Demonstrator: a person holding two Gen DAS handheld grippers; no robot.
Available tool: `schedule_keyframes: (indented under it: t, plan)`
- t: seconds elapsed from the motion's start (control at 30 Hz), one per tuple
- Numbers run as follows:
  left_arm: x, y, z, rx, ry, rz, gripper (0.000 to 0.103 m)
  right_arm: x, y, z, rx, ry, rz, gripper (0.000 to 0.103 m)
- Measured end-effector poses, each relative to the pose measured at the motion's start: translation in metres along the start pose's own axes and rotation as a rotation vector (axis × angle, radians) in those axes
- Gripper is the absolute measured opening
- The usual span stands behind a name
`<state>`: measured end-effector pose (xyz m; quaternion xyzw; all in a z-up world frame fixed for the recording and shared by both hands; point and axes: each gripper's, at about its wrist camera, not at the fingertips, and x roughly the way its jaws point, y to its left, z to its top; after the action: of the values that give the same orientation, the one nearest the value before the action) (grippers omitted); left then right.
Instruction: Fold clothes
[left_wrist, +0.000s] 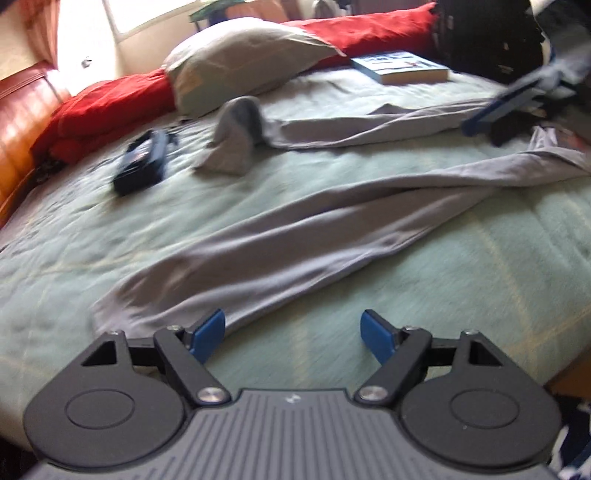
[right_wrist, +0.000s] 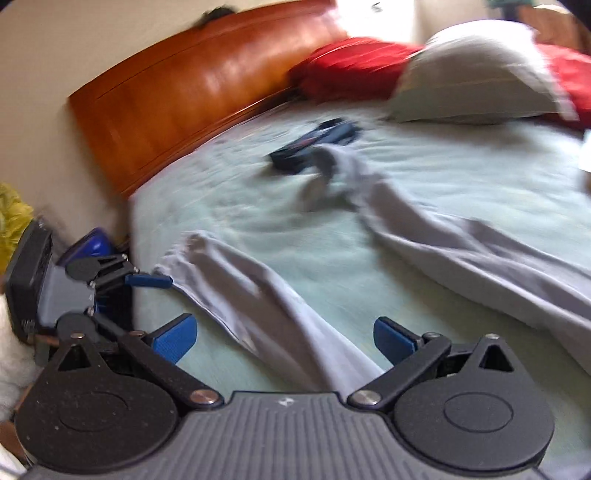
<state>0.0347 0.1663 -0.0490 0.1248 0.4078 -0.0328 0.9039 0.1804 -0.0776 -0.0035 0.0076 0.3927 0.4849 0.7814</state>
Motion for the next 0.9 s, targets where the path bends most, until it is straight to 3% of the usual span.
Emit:
schedule_keyframes:
  t: [0.23, 0.37, 0.53, 0.63, 0.7, 0.8, 0.83, 0.9]
  plan:
    - [-0.015, 0.016, -0.025, -0.002, -0.015, -0.004, 0.081, 0.108, 0.015, 0.055, -0.018, 0.153, 0.156, 0.077]
    - [-0.015, 0.019, -0.033, 0.006, -0.034, -0.015, 0.081, 0.160, 0.009, 0.068, 0.049, 0.269, 0.276, 0.077]
    - [-0.012, 0.023, -0.040, -0.016, -0.054, -0.033, 0.083, 0.207, 0.013, 0.083, 0.156, 0.306, 0.414, 0.077]
    - [-0.010, 0.026, -0.042, -0.023, -0.057, -0.037, 0.084, 0.224, 0.027, 0.091, 0.148, 0.320, 0.427, 0.075]
    - [-0.011, 0.026, -0.042, -0.020, -0.058, -0.035, 0.084, 0.223, 0.039, 0.091, 0.086, 0.330, 0.387, 0.066]
    - [-0.012, 0.025, -0.043, -0.014, -0.061, -0.032, 0.084, 0.216, 0.055, 0.090, -0.001, 0.349, 0.330, 0.026]
    - [-0.012, 0.025, -0.043, -0.012, -0.062, -0.031, 0.084, 0.212, 0.059, 0.088, -0.025, 0.353, 0.312, 0.006]
    - [-0.011, 0.026, -0.043, -0.010, -0.065, -0.030, 0.084, 0.201, 0.065, 0.084, -0.061, 0.344, 0.275, 0.006]
